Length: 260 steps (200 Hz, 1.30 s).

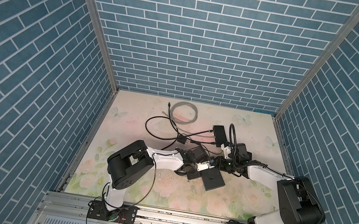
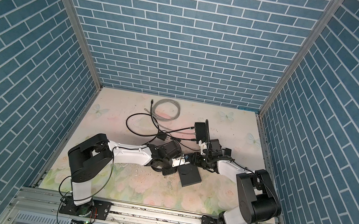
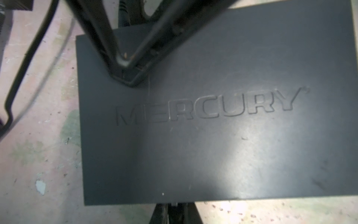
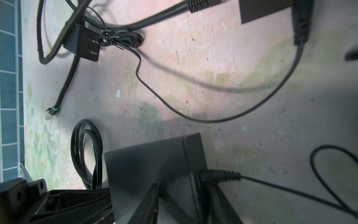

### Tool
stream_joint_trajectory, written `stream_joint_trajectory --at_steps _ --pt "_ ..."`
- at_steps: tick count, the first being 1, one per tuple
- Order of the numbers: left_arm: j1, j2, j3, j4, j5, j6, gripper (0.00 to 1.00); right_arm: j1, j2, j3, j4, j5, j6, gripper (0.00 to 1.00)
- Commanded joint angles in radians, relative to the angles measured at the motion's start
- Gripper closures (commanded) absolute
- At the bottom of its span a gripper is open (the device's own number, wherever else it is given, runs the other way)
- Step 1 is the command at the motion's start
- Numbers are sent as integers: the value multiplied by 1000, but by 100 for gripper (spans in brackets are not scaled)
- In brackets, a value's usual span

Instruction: Insert the plug into the switch port

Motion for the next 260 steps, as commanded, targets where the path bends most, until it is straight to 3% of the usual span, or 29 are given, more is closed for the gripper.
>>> stream_joint_trajectory --at_steps 1,55,87,167,188,217,260 --pt "-30 112 -32 454 -40 -37 100 156 7 -72 1 -376 132 59" --pt "-29 128 -36 570 -11 -30 100 181 5 -104 15 -397 153 59" --pt "-19 117 -81 678 -63 -52 100 187 14 -100 10 -424 152 60" --pt "5 114 -134 809 23 -70 100 199 28 -91 34 -450 170 60" --pt "10 102 -134 759 38 -53 95 194 8 -74 -32 -397 154 59" --pt "54 46 -163 633 73 -57 81 129 -36 -57 -139 -300 174 58" --pt "89 -37 -156 287 179 1 63 12 -108 -49 -284 -163 190 55"
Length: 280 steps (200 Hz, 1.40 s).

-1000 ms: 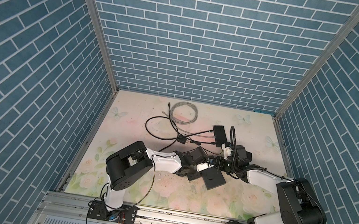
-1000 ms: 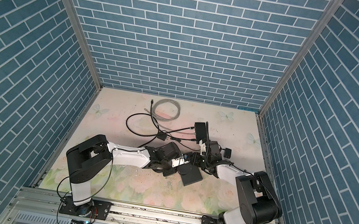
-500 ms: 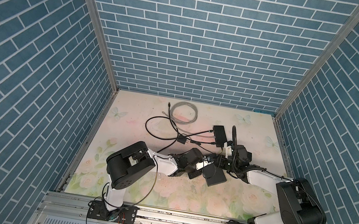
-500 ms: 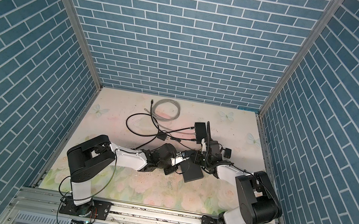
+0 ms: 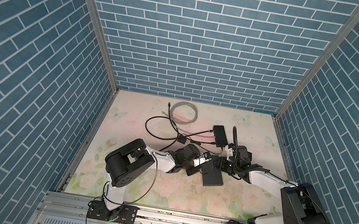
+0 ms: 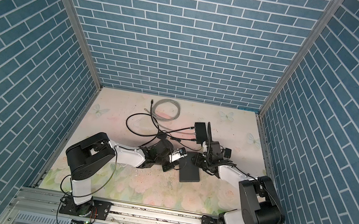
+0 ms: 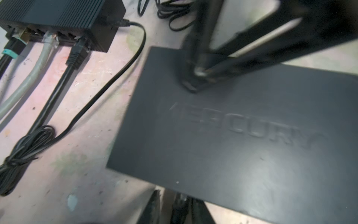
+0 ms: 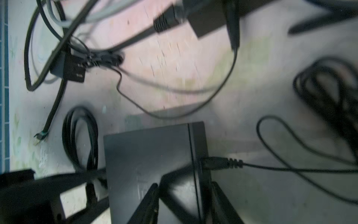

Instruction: Insert the plug into the switch port

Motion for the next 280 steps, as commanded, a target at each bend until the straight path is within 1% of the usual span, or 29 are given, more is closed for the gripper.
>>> stream_joint_trajectory --at_steps 1,21,47,64,68,69,71,72,76,86,102,114,117,119,137,151,165,170,187,200,209,225,245,248,254,262,267,274,280 --pt "-6 -21 25 -125 105 41 62 11 -26 -8 -218 -240 78 55" --pt "-6 -43 12 -226 124 57 49 -8 -35 2 -239 -227 72 53" --pt "-4 -71 16 -308 118 59 44 -22 -31 26 -263 -212 52 51" --pt "6 -110 -4 -315 74 50 35 -31 -40 60 -301 -197 26 49" --pt "16 -123 -11 -309 75 43 28 -33 -46 69 -313 -190 22 48" --pt "18 -126 -14 -305 77 41 24 -33 -47 71 -316 -188 21 48" --pt "26 -132 -20 -297 81 36 9 -35 -53 74 -323 -185 18 48" --pt "28 -135 -23 -293 84 33 5 -35 -55 77 -325 -182 17 48" --pt "43 -151 -36 -270 98 23 1 -37 -65 86 -339 -175 9 47" --pt "80 -194 -64 -219 113 -16 0 -44 -93 108 -371 -154 -10 44" --pt "115 -278 -92 -167 89 -57 0 -64 -140 147 -427 -96 -45 30" --pt "129 -347 -111 -123 30 -82 0 -79 -177 166 -443 -48 -68 12" --pt "132 -363 -114 -118 11 -90 0 -86 -184 171 -444 -35 -74 4" --pt "134 -373 -115 -115 -3 -95 0 -89 -191 172 -444 -27 -77 2" --pt "171 -456 -127 -97 -185 -172 0 -113 -244 183 -424 110 -109 1" --pt "219 -522 -159 -77 -332 -237 0 -125 -312 158 -341 254 -143 1" --pt "267 -599 -247 14 -524 -293 0 -131 -393 96 -207 470 -194 1" --pt "305 -630 -268 16 -558 -320 0 -132 -420 66 -147 530 -242 1" --pt "474 -708 -307 -43 -467 -297 0 -140 -483 -54 103 657 -407 1" --pt "594 -725 -335 -60 -439 -230 0 -163 -474 -80 148 758 -476 1" --pt "662 -711 -359 -45 -401 -187 0 -198 -450 -91 166 775 -505 1" --pt "716 -671 -426 54 -414 -175 0 -262 -408 -157 290 753 -508 1" --pt "730 -591 -523 322 -404 -127 0 -315 -349 -237 472 655 -505 1" --pt "737 -580 -514 329 -402 -129 0 -322 -339 -249 502 644 -505 1" --pt "749 -560 -492 316 -361 -103 0 -335 -313 -268 560 622 -504 1" --pt "761 -511 -505 433 -330 -85 0 -356 -274 -295 634 608 -497 1" --pt "771 -489 -505 472 -312 -110 0 -377 -246 -303 678 597 -492 1" --pt "810 -448 -507 532 -220 -135 0 -396 -232 -293 684 568 -493 1" --pt "828 -405 -516 572 -191 -143 0 -410 -205 -309 774 535 -514 1"
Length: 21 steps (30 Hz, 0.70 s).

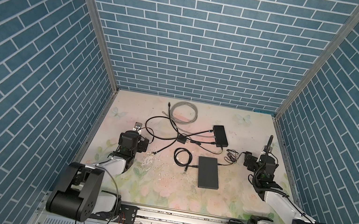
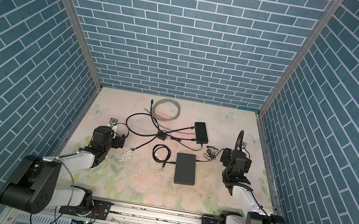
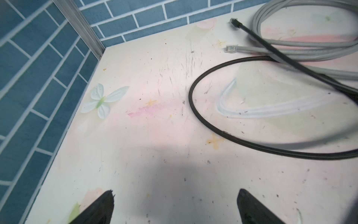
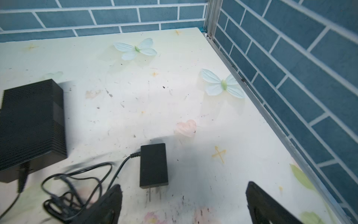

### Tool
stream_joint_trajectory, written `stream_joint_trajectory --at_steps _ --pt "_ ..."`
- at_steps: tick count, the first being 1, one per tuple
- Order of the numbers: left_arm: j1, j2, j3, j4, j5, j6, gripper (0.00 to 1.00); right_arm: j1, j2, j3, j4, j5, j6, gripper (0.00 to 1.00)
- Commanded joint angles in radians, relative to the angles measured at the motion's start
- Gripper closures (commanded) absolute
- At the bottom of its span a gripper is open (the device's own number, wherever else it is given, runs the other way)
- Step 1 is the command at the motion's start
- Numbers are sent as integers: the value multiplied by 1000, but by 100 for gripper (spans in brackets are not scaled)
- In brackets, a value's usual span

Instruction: Insert the plug into the switch port

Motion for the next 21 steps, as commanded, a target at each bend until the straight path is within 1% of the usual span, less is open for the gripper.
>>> stream_joint_trajectory --at_steps 1,2,3,4,5,6,7,8,9,10,11,12,13,14,15,18,19,21 --pt "70 100 -6 306 155 -1 0 -50 70 -44 331 -92 -62 1" --pt "73 156 -31 397 168 3 0 -65 102 -53 400 -116 -63 1" --pt "75 176 -53 492 185 7 0 -84 135 -47 435 -151 -66 1" --pt "80 144 -22 366 181 2 0 -95 168 -34 454 -175 -84 1" --pt "80 167 -8 378 185 3 0 -101 210 -26 492 -187 -91 1" --pt "81 163 -2 357 168 -8 0 -117 273 -6 502 -230 -89 1" --pt "81 162 19 316 128 -23 0 -121 352 3 563 -255 -94 2" --pt "83 169 6 356 114 -24 0 -120 386 5 609 -277 -99 2" --pt "80 161 6 343 112 -23 0 -122 339 30 482 -278 -109 2" --pt "80 167 8 344 127 -16 0 -121 369 25 547 -293 -106 1" --pt "80 166 8 345 127 -15 0 -122 370 23 544 -297 -108 1" --pt "80 163 5 343 126 -15 0 -122 354 32 500 -297 -116 1" --pt "77 166 0 360 127 -12 0 -123 372 21 558 -320 -118 1" --pt "77 163 4 345 133 -11 0 -122 354 26 511 -316 -126 1" --pt "78 167 8 346 140 -12 0 -122 365 26 535 -323 -126 1" --pt "80 170 10 346 144 -11 0 -122 370 40 514 -315 -123 1" --pt "80 168 12 339 147 -15 0 -121 362 54 470 -309 -124 1" --pt "83 167 6 347 147 -14 0 -121 366 62 463 -295 -116 1"
